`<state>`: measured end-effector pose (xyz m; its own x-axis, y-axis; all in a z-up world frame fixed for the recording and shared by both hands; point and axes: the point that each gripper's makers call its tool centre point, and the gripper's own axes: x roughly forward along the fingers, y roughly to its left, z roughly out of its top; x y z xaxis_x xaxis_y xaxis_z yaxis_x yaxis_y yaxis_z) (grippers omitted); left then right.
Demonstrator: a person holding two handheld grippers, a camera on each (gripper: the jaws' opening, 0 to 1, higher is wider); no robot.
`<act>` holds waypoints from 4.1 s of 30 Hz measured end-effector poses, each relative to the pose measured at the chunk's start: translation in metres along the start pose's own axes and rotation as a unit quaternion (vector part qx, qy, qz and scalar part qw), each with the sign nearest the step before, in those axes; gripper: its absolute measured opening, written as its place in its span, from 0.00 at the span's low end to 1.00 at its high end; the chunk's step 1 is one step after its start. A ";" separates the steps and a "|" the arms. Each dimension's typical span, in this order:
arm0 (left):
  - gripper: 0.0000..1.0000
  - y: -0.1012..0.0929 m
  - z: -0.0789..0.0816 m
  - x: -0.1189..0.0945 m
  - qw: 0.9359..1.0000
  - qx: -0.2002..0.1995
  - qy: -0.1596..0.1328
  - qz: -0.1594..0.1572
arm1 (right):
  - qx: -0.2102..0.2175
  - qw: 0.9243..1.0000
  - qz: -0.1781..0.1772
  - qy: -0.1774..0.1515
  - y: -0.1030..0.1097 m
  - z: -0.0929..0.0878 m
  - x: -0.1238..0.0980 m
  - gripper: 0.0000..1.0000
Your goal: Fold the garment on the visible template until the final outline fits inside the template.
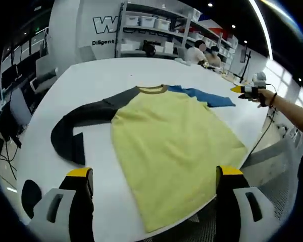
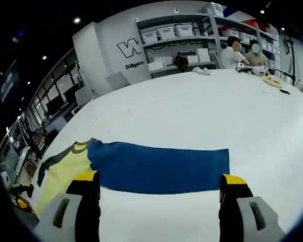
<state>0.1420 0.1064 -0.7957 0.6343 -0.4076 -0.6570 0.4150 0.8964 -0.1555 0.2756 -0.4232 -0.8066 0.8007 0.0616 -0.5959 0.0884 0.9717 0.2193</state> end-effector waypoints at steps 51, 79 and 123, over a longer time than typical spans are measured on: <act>0.98 -0.004 0.005 0.000 1.000 0.003 0.000 -0.012 | 0.044 0.990 -0.131 0.017 -0.066 -0.012 0.019 0.00; 0.99 -0.010 0.006 0.000 0.999 0.017 0.000 -0.029 | -0.008 1.000 0.012 -0.024 0.063 0.042 0.026 0.00; 0.99 -0.013 0.013 -0.005 0.999 0.042 -0.017 -0.030 | -0.191 0.964 0.186 0.001 0.323 0.037 0.034 0.00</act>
<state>0.1421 0.0946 -0.7813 0.6284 -0.4665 -0.6225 0.5048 0.8534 -0.1299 0.3529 -0.1154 -0.7271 0.7336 0.4226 -0.5322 -0.4304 0.8950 0.1174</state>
